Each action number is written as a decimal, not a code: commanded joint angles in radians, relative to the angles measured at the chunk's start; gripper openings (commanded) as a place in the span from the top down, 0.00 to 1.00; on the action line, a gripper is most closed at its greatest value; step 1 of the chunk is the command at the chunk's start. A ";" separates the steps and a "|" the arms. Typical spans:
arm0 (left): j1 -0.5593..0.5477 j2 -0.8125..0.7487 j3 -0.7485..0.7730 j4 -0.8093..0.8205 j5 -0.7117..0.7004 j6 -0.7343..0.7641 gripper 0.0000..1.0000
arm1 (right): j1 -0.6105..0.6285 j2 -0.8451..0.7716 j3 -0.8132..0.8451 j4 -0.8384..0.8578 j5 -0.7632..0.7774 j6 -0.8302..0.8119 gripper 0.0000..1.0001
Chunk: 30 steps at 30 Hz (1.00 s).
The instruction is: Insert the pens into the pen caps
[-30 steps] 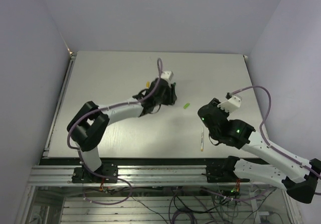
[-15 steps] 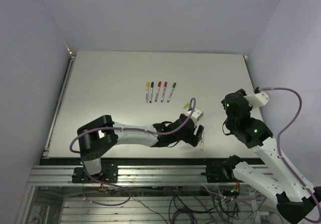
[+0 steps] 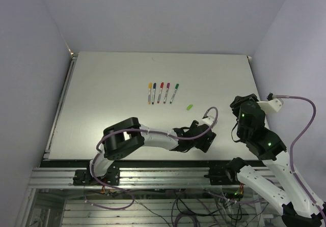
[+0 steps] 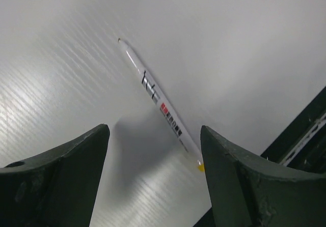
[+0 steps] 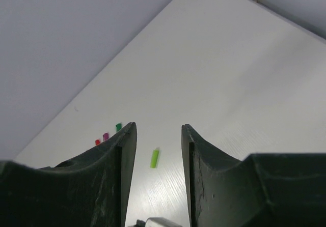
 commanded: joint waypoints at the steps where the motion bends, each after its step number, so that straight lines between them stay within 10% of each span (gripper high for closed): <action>1: -0.003 0.050 0.095 -0.054 -0.044 0.006 0.18 | -0.004 -0.013 -0.025 0.002 -0.015 -0.025 0.61; 30: -0.021 0.072 0.024 -0.503 -0.136 0.034 0.52 | -0.003 -0.092 -0.070 0.032 -0.097 0.096 0.65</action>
